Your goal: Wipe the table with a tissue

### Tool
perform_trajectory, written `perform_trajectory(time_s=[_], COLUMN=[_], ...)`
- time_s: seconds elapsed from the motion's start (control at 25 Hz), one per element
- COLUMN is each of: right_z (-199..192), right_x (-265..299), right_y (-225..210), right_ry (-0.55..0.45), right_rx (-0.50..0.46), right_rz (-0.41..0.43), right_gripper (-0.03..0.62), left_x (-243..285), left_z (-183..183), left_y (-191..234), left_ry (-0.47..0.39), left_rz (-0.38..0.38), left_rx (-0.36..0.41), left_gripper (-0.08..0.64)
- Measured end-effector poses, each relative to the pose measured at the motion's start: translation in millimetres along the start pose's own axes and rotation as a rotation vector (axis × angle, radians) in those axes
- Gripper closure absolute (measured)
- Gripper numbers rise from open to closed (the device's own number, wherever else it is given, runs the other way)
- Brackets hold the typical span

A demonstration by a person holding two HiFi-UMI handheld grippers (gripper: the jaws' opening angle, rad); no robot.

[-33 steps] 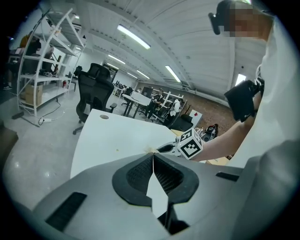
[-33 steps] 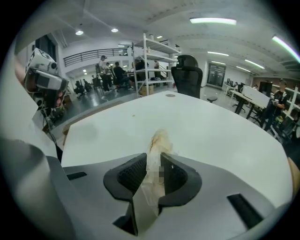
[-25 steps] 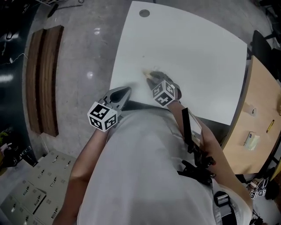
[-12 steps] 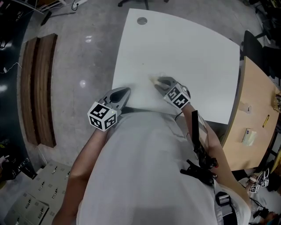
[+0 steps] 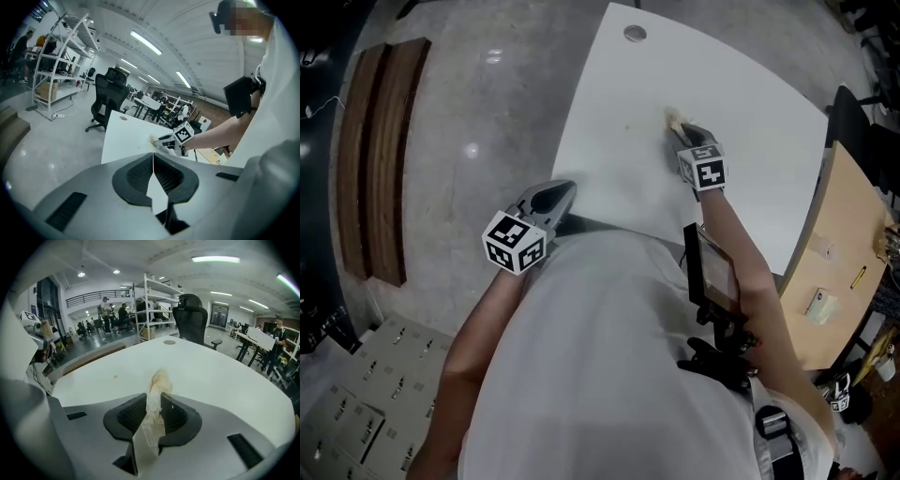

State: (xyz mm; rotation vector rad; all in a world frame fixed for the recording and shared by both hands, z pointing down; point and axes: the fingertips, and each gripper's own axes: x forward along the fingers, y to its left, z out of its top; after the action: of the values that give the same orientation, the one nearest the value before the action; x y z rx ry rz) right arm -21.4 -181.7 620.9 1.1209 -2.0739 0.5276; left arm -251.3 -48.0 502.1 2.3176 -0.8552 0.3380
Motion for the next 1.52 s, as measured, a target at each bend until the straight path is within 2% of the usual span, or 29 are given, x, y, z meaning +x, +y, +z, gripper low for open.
perform_trajectory(time_s=[0.08,0.32,0.44,1.0,1.16,1.36,1.52], right_z=[7.6,8.7,12.3,39.6,44.2,45.6,38.7], right_x=[9.3,13.5,15.8,41.4,48.5,51.5,45.1], right_y=[7.7,14.6,21.4,128.7,168.0,235.3,264.0], right_ry=[0.011,0.069,0.052,-0.008,0.012,0.031,0.048], right_rx=[-0.011,0.008,0.025,-0.048,-0.142,-0.286,-0.341], right_rz=[-0.004,-0.116,-0.111,0.088,0.160,0.313,0.407], right_gripper=[0.499,0.499,0.499,0.499,0.499,0.499,0.499], left_x=[-6.3,-19.4,-22.3,-41.3,-44.2,-45.3,-45.2], left_z=[-2.3,-2.8,-1.0,2.9,4.8,7.5,9.6], left_y=[4.5,17.4,20.0,48.5,53.9,59.8,64.7], left_ry=[-0.001,-0.008,-0.009,0.017,0.031,0.048,0.060], left_rz=[0.015,0.038,0.030,-0.016,-0.050,-0.101,-0.140], left_rx=[-0.011,-0.024,-0.021,0.005,0.024,0.054,0.073], left_gripper=[0.552,0.552,0.552,0.552,0.552,0.552,0.552])
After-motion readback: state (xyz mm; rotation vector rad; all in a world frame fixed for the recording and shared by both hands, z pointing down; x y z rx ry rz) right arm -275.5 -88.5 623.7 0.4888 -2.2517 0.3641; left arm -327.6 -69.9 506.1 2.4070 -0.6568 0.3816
